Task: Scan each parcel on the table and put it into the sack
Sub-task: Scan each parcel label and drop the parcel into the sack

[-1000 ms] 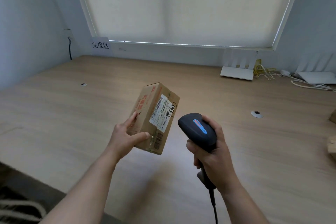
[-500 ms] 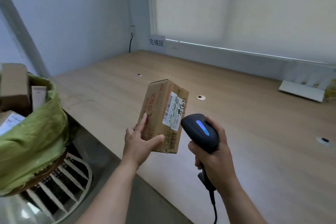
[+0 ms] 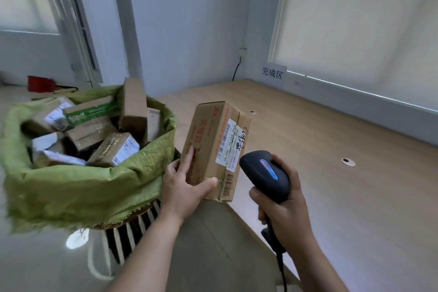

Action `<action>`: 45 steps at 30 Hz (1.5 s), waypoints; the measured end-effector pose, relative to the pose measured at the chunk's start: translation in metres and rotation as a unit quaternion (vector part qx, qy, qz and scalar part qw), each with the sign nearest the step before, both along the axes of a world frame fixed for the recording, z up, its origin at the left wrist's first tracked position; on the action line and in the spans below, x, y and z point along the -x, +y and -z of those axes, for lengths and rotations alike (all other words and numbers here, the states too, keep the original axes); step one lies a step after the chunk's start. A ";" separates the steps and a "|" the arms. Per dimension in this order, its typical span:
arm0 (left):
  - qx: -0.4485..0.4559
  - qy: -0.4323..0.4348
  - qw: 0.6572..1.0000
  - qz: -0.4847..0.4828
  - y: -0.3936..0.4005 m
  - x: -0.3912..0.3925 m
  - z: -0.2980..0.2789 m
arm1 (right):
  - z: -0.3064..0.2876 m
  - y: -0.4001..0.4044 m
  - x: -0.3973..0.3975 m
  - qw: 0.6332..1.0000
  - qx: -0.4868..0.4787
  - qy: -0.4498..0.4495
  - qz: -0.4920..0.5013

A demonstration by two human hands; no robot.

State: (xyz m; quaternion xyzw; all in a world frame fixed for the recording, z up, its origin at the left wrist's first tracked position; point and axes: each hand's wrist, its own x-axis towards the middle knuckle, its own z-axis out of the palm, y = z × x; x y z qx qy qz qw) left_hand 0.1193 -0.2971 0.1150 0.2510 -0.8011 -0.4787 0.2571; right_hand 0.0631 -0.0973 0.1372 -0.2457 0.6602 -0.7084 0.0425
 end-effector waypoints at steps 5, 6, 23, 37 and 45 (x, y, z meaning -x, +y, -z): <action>0.012 0.009 0.998 -0.056 -0.070 -0.029 -0.006 | -0.003 -0.076 -0.010 0.999 0.006 0.006 -0.047; 0.012 0.011 0.998 -0.066 -0.082 -0.034 -0.005 | -0.003 -0.089 -0.011 0.998 0.003 0.008 -0.056; 0.037 -0.007 0.961 -0.272 -0.216 -0.057 -0.012 | 0.002 -0.252 0.040 0.976 0.040 -0.001 -0.214; 0.110 -0.119 0.970 -0.181 -0.321 -0.063 -0.010 | 0.008 -0.333 0.035 0.987 0.033 -0.006 -0.159; 0.241 -0.200 0.949 -0.021 -0.333 -0.008 0.004 | 0.005 -0.337 0.030 0.998 0.007 0.010 -0.055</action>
